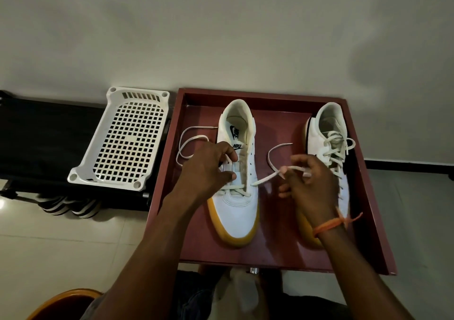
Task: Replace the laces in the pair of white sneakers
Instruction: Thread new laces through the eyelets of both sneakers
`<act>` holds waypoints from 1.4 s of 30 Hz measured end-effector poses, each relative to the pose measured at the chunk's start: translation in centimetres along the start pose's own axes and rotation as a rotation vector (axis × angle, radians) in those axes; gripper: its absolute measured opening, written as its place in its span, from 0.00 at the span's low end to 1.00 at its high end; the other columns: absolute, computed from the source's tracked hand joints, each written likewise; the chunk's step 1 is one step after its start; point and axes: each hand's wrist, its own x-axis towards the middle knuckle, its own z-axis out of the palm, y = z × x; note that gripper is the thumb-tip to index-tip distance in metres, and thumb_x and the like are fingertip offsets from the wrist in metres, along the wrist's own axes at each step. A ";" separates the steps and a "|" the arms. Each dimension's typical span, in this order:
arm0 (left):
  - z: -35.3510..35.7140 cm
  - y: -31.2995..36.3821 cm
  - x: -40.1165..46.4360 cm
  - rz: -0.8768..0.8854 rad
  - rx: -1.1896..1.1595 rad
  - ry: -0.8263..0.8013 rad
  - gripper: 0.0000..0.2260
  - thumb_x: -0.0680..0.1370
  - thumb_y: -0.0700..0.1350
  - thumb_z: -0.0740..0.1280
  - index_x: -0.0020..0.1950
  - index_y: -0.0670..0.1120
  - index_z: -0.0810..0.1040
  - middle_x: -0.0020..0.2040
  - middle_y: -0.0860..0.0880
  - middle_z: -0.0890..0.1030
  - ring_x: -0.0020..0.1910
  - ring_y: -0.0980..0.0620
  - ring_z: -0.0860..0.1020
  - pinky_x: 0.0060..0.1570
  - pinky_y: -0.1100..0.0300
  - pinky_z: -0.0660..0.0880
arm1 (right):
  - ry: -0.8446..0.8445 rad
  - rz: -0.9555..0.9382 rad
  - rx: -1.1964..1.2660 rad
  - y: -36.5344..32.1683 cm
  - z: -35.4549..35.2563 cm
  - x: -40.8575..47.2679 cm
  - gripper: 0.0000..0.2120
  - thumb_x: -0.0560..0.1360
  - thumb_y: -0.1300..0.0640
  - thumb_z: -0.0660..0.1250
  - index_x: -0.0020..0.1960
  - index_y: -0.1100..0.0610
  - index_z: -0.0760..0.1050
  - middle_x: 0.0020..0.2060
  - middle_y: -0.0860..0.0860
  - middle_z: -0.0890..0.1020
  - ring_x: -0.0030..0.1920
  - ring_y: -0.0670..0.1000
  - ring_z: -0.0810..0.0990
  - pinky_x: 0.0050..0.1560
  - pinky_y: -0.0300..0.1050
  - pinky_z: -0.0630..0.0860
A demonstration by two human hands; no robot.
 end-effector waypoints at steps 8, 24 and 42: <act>0.0 -0.2 0.0 0.012 -0.005 -0.003 0.16 0.67 0.44 0.79 0.48 0.58 0.77 0.46 0.55 0.76 0.40 0.56 0.78 0.39 0.54 0.79 | -0.189 -0.101 -0.244 0.8 2.8 -1.8 0.08 0.74 0.59 0.72 0.38 0.59 0.77 0.30 0.52 0.81 0.25 0.47 0.79 0.25 0.42 0.77; 0.2 -0.4 0.0 0.036 0.045 0.003 0.15 0.68 0.45 0.78 0.45 0.57 0.75 0.45 0.56 0.76 0.39 0.57 0.77 0.40 0.53 0.78 | -0.183 -0.049 -0.170 0.9 2.8 -1.7 0.10 0.74 0.58 0.73 0.37 0.59 0.76 0.28 0.54 0.80 0.24 0.49 0.79 0.24 0.44 0.78; -6.3 5.1 -3.8 -0.099 -0.168 -0.192 0.01 0.77 0.44 0.71 0.47 0.47 0.81 0.36 0.51 0.85 0.39 0.58 0.83 0.53 0.52 0.78 | -0.077 -0.169 -0.107 -3.9 0.5 -3.6 0.07 0.73 0.55 0.72 0.49 0.45 0.78 0.46 0.47 0.80 0.37 0.51 0.81 0.33 0.46 0.76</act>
